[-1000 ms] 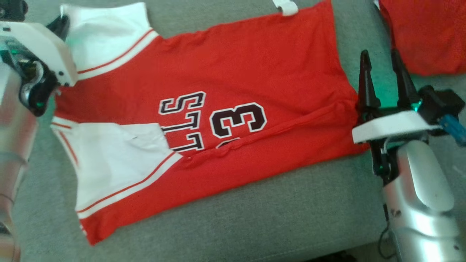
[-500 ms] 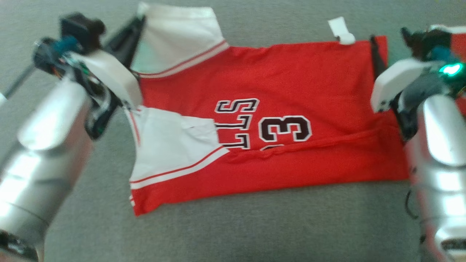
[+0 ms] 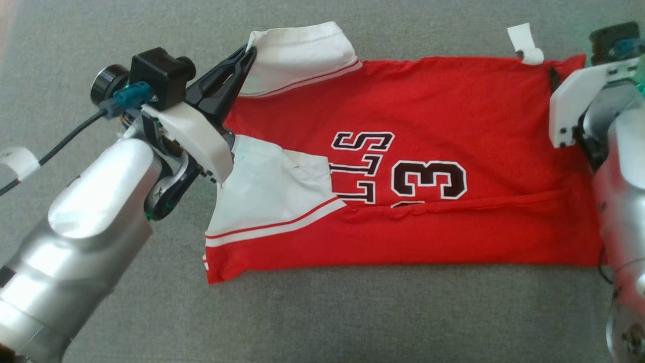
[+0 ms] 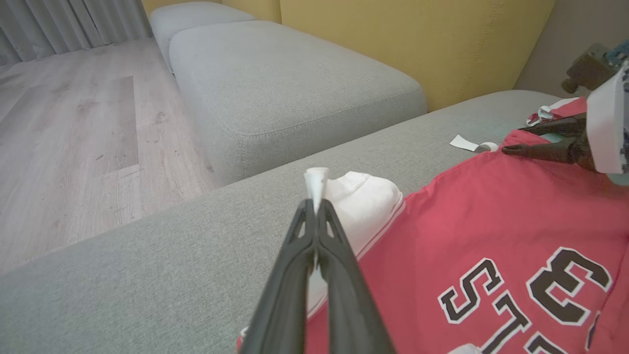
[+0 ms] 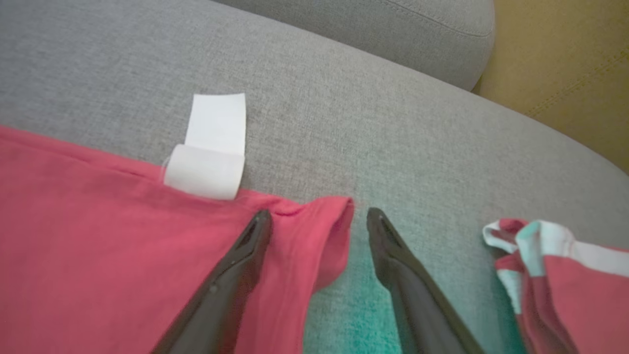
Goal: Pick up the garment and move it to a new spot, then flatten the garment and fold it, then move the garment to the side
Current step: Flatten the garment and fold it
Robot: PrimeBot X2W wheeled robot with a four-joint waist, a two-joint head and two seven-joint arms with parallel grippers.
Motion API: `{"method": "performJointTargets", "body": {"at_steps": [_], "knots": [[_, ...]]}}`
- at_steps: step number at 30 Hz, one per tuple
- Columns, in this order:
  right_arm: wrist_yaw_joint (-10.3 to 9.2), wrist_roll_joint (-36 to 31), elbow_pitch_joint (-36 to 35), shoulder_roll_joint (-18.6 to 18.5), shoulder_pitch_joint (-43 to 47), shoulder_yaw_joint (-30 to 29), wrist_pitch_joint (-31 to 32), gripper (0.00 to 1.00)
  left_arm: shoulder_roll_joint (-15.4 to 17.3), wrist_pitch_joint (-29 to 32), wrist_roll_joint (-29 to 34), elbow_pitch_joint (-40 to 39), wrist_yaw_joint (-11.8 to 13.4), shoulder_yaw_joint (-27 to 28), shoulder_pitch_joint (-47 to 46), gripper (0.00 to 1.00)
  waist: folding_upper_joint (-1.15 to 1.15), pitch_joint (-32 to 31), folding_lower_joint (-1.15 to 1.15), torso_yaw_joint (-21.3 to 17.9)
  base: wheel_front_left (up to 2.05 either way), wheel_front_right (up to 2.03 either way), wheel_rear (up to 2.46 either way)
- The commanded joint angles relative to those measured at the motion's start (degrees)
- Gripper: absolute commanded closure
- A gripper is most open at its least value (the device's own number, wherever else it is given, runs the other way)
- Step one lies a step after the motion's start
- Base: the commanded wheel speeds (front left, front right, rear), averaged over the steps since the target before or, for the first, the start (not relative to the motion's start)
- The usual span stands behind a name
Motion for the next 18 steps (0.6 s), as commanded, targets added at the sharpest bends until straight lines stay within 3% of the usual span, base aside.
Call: {"method": "performJointTargets", "body": {"at_steps": [1,7,8,9,18], "knots": [[-0.1,-0.7,-1.01,0.05,-2.59,0.27,-0.32,0.0,2.76,0.17,-0.05,-1.83,0.39,2.06,-0.89,1.0,0.0,0.42,0.0,0.17,0.0,0.0,0.0],[-0.1,-3.91,3.22,0.2,-4.14,-2.13,-0.74,0.0,3.63,1.08,-0.46,-3.78,1.39,2.34,-0.68,1.0,0.0,1.71,0.0,0.36,0.0,0.0,0.0],[-0.1,-4.08,4.05,0.38,-4.37,-2.47,-0.5,0.42,3.75,1.13,-0.55,-3.84,1.55,2.44,-0.67,1.0,0.0,1.81,0.0,0.35,0.0,0.0,0.0],[-0.1,-4.44,5.45,0.66,-4.89,-2.76,-0.36,1.0,4.02,1.19,-0.69,-3.68,1.87,2.64,-0.63,1.0,0.0,1.87,0.0,0.25,0.0,0.0,0.0],[-0.1,-1.98,9.7,1.8,-9.4,-1.2,-5.72,1.0,5.62,0.98,-1.25,0.67,3.44,4.45,-1.84,1.0,0.0,0.3,0.0,-1.73,0.0,0.0,0.0]]}}
